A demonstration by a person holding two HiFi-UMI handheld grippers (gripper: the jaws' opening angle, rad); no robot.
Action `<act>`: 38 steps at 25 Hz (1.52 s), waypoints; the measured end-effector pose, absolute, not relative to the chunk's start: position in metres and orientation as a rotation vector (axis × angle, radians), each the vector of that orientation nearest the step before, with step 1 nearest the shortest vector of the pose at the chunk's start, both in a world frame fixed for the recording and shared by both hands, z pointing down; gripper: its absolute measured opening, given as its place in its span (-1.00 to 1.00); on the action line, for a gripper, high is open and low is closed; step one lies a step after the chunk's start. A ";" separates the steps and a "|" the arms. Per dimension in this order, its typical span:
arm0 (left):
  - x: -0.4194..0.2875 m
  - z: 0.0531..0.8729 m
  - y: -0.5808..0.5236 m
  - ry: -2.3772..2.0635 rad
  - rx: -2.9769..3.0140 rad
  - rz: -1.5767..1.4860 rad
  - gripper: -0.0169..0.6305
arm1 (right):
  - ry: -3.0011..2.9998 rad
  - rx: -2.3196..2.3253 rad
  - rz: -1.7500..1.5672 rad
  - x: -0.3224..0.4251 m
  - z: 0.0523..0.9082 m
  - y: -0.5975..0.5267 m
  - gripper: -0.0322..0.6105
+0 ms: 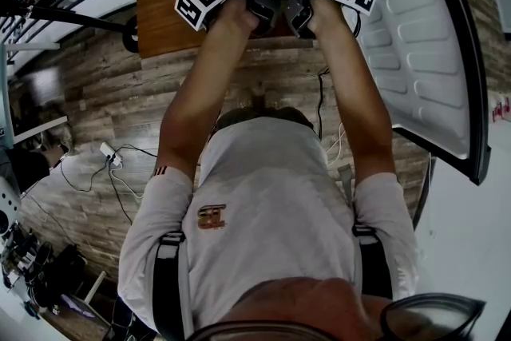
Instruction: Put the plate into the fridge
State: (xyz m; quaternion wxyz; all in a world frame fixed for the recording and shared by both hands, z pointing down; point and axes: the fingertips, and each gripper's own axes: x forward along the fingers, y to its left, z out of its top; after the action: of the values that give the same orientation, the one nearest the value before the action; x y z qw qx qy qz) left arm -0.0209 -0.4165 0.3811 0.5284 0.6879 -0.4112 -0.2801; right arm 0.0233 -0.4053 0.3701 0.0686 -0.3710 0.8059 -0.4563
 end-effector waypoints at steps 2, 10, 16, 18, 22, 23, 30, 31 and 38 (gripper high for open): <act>-0.021 0.381 -0.414 -0.980 1.648 -0.668 -0.87 | 2.437 -1.127 -1.359 0.024 0.372 -0.404 -0.67; -0.028 0.378 -0.402 -1.029 1.734 -0.640 -0.87 | 2.453 -1.098 -1.288 0.022 0.367 -0.400 -0.71; -0.039 0.384 -0.391 -1.068 1.779 -0.621 -0.87 | 2.503 -1.019 -1.193 0.015 0.360 -0.390 -0.75; -0.043 0.387 -0.385 -1.077 1.793 -0.617 -0.87 | 2.516 -1.003 -1.164 0.012 0.361 -0.385 -0.76; -0.046 0.379 -0.376 -1.092 1.906 -0.578 -0.87 | 2.582 -0.999 -1.023 0.006 0.353 -0.376 -0.77; -0.047 0.376 -0.375 -1.094 1.935 -0.571 -0.87 | 2.606 -1.005 -0.979 0.005 0.351 -0.374 -0.77; -0.052 0.366 -0.364 -1.111 2.157 -0.515 -0.87 | 2.747 -1.022 -0.700 -0.002 0.347 -0.361 -0.77; -0.052 0.364 -0.362 -1.112 2.194 -0.505 -0.87 | 2.759 -1.025 -0.667 -0.003 0.346 -0.359 -0.77; -0.049 0.342 -0.346 -1.108 2.433 -0.517 -0.87 | 2.807 -1.040 -0.425 -0.004 0.336 -0.348 -0.78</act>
State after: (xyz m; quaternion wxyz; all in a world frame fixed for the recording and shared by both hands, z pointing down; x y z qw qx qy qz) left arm -0.0495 -0.3463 0.3419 0.2078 0.8740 -0.3980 -0.1858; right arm -0.0041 -0.3485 0.3358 0.0588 -0.3434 0.9268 -0.1401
